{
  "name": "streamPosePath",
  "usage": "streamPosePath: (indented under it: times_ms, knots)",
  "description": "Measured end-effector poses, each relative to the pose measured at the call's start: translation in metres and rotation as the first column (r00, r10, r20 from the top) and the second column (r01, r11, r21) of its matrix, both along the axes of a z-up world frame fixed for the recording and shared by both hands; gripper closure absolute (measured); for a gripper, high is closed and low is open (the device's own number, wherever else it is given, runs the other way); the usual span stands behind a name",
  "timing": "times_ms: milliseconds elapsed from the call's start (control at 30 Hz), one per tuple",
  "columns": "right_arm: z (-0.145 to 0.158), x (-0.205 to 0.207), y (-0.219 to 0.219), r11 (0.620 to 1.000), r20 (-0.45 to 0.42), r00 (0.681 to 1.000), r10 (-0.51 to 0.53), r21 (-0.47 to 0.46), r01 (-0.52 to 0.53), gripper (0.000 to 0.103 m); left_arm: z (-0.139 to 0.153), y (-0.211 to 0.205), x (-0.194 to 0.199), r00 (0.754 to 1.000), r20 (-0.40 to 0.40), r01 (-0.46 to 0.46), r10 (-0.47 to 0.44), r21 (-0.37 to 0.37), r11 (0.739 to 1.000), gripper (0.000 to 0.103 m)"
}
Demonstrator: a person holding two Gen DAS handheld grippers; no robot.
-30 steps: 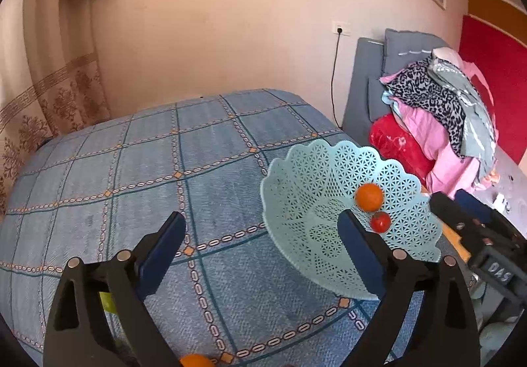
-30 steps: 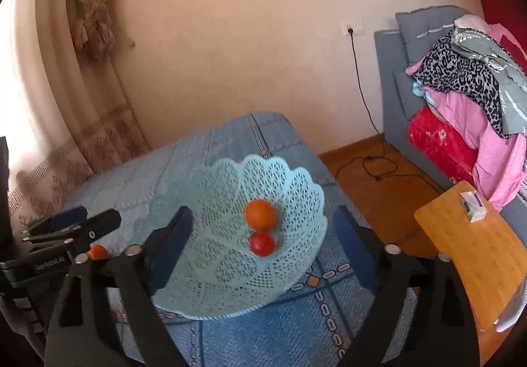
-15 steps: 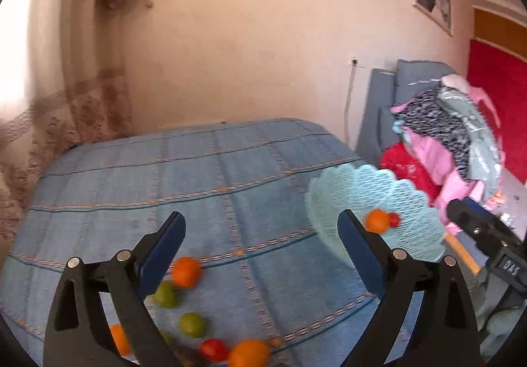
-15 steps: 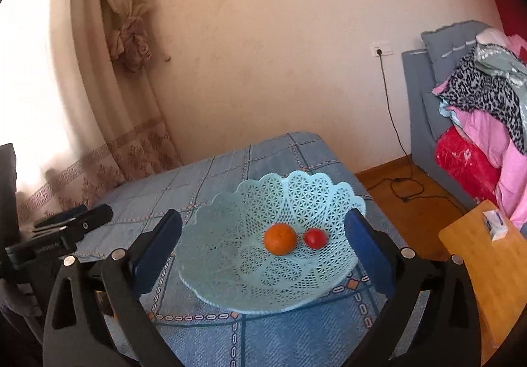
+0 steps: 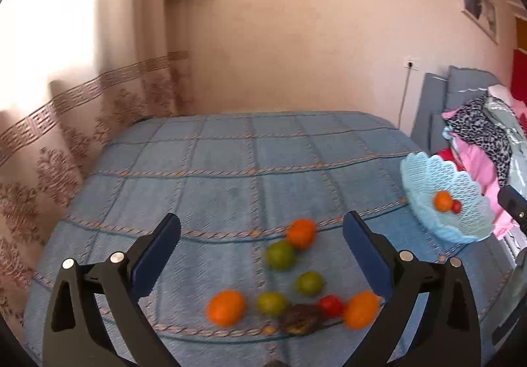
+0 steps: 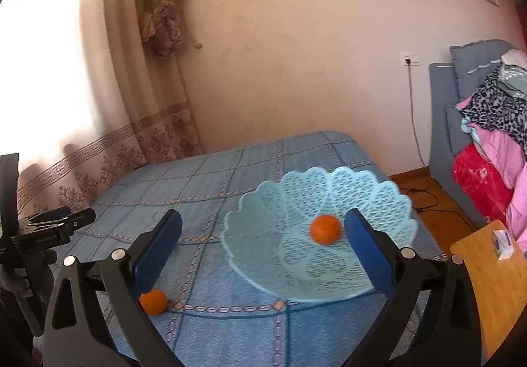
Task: Organize fruits
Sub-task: 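Move both open tools back over the remaining fruits, then grasp an orange with the left tool while the right tool grasps an orange tomato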
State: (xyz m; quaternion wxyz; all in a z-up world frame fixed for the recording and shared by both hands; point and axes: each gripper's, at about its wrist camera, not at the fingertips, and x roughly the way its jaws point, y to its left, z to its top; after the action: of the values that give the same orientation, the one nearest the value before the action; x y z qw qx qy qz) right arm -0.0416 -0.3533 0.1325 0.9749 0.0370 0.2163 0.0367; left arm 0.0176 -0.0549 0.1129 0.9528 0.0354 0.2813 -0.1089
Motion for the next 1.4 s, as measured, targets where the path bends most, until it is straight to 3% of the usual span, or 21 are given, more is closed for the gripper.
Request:
streamPosePath:
  times_ms: [267, 533, 867, 1400]
  knots:
    - [-0.011, 0.007, 0.043, 0.991, -0.084, 0.988, 0.127, -0.028, -0.129, 0.003, -0.021, 0.042, -0.009, 0.997, -0.046, -0.054, 0.055, 0.039, 0.998, 0.005]
    - [-0.032, 0.01, 0.084, 0.97, -0.172, 0.959, 0.226, -0.045, -0.237, 0.003, -0.046, 0.055, -0.013, 0.993, -0.104, -0.049, 0.054, 0.05, 0.998, 0.005]
    - [-0.066, 0.019, 0.109, 0.955, -0.287, 0.917, 0.277, -0.026, -0.297, 0.003, -0.08, 0.053, -0.005, 0.981, -0.186, -0.027, 0.046, 0.101, 0.995, 0.005]
    - [-0.096, 0.029, 0.121, 0.934, -0.403, 0.857, 0.321, -0.012, -0.356, 0.003, -0.096, 0.047, 0.014, 0.959, -0.281, 0.005, 0.024, 0.105, 0.994, 0.005]
